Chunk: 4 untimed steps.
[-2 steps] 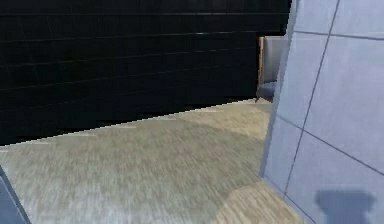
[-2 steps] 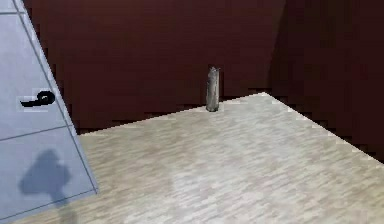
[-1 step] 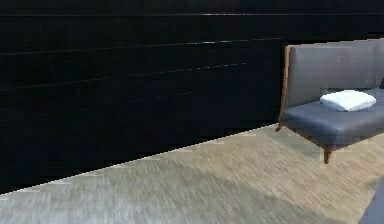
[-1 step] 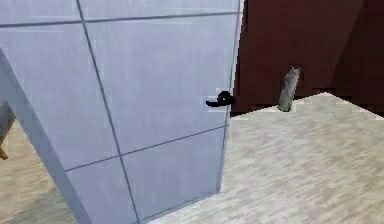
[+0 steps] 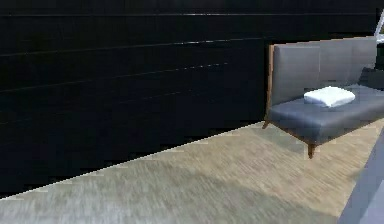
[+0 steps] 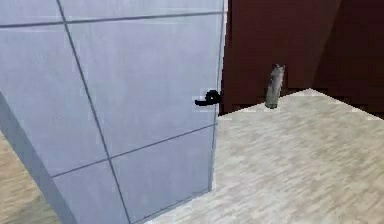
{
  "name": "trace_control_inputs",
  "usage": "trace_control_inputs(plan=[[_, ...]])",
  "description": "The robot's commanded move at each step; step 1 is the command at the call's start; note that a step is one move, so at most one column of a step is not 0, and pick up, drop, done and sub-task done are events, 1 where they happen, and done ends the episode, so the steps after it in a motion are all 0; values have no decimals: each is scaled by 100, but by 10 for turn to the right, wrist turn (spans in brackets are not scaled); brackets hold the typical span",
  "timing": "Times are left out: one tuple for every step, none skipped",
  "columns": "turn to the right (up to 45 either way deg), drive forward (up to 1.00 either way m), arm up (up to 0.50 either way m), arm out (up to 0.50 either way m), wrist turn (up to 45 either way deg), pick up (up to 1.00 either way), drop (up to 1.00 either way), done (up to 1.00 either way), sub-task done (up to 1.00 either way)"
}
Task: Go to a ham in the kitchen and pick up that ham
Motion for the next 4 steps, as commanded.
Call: trace_control_inputs(plan=[[0,40,0,0,0,0,0,0,0],[120,0,0,0,0,0,0,0,0],[0,60,0,0,0,0,0,0,0],[450,0,0,0,0,0,0,0,0]])
